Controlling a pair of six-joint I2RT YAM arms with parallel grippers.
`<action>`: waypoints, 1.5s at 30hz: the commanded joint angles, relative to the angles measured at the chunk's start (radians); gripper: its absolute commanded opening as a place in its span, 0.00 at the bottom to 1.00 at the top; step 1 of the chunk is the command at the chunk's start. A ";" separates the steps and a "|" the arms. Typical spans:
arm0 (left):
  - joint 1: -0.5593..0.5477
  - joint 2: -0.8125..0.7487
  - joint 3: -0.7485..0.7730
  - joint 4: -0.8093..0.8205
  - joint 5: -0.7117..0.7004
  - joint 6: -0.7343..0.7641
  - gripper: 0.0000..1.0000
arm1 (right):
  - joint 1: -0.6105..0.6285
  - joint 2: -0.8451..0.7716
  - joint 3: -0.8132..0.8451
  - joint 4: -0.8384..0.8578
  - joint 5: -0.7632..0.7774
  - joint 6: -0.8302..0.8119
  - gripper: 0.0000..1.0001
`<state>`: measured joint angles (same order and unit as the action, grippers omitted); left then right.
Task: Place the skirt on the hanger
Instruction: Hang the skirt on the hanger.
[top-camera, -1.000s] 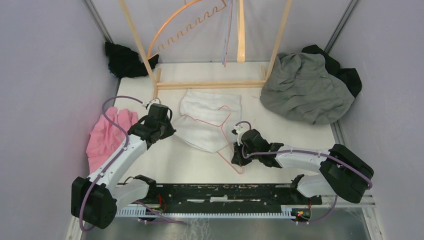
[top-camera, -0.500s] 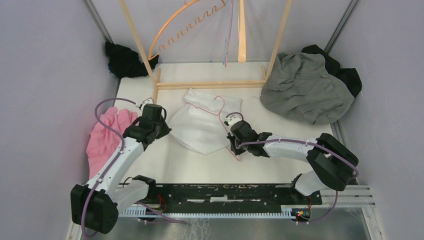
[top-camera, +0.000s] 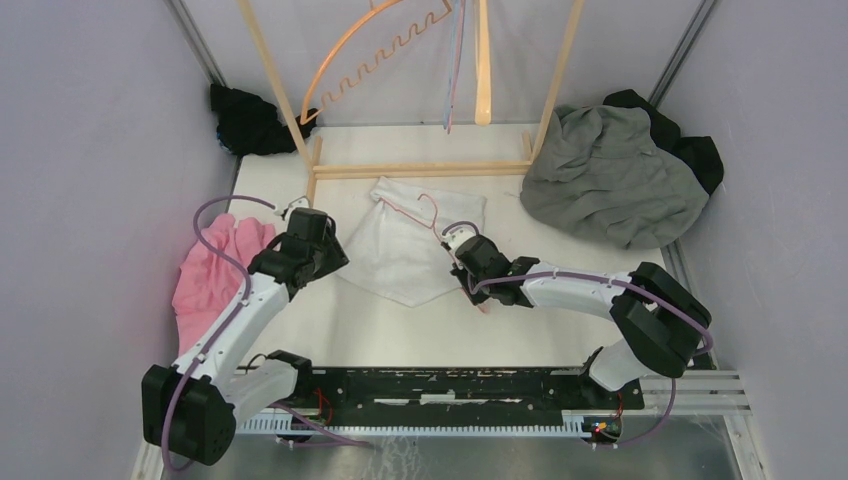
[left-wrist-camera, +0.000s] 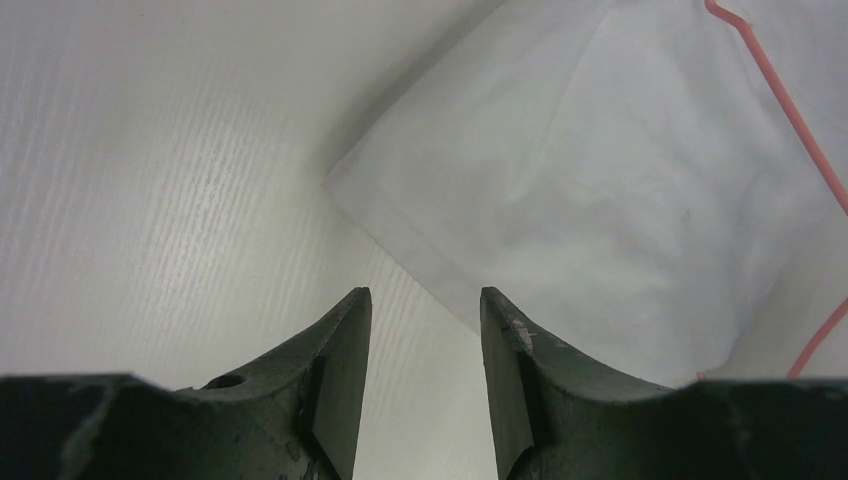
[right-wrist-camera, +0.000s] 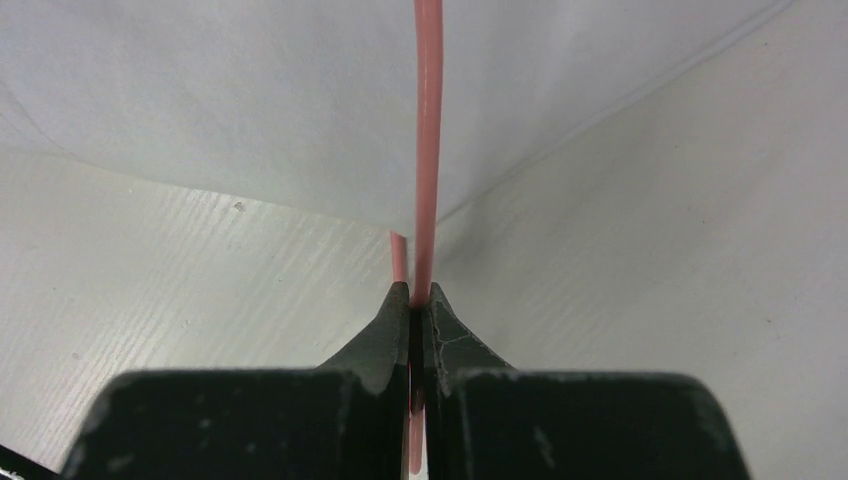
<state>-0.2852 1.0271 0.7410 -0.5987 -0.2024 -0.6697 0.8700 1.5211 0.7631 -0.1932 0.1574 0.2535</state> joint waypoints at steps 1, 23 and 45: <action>-0.065 0.000 -0.012 0.055 0.017 -0.042 0.52 | 0.007 -0.014 0.034 -0.035 -0.024 -0.048 0.01; -0.447 0.378 0.004 0.306 -0.133 -0.237 0.50 | 0.014 0.018 0.046 0.021 -0.164 -0.105 0.01; -0.302 0.156 -0.204 0.161 -0.256 -0.213 0.44 | 0.046 0.059 0.091 0.043 -0.306 -0.203 0.01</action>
<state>-0.6353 1.2213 0.5674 -0.4248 -0.4320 -0.8886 0.9100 1.5475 0.7952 -0.1684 -0.1593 0.1101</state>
